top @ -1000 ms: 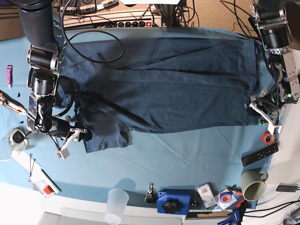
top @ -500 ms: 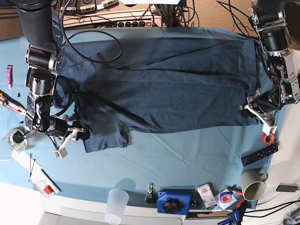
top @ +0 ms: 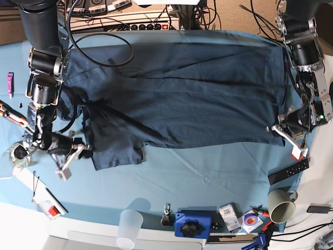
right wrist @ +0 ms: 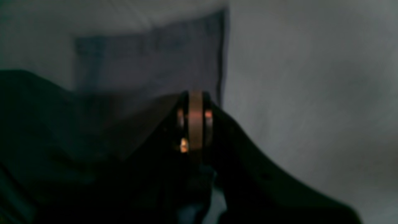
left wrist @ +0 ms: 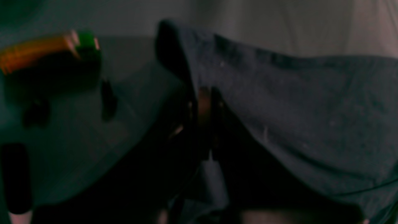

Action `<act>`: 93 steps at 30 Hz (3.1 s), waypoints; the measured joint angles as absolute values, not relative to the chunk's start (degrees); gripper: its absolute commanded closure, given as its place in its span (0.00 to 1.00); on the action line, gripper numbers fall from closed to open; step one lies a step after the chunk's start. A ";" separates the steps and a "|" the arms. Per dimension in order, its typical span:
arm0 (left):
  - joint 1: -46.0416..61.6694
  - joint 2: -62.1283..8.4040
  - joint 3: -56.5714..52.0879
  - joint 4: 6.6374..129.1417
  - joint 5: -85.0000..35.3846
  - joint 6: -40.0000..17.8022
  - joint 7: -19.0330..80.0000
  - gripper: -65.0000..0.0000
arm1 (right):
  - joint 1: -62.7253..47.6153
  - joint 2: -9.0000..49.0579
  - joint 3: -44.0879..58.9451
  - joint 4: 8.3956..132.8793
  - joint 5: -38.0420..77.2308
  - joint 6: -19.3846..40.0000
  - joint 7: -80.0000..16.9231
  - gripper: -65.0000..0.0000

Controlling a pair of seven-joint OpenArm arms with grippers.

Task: Fold the T-shirt properly

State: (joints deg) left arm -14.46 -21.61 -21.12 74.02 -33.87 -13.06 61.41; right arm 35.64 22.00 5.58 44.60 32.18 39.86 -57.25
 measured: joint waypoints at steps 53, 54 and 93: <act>-14.79 -22.06 -21.23 79.57 -39.77 -16.32 72.44 1.00 | 34.26 20.16 16.21 43.44 25.91 39.81 -49.63 0.61; -14.79 -22.06 -21.23 79.57 -39.77 -16.32 72.47 1.00 | 35.31 20.21 15.33 40.45 24.84 39.53 -48.42 0.61; -14.76 -22.09 -21.23 79.57 -41.45 -16.34 72.38 1.00 | 38.06 16.43 11.60 48.36 25.58 34.54 -61.39 1.00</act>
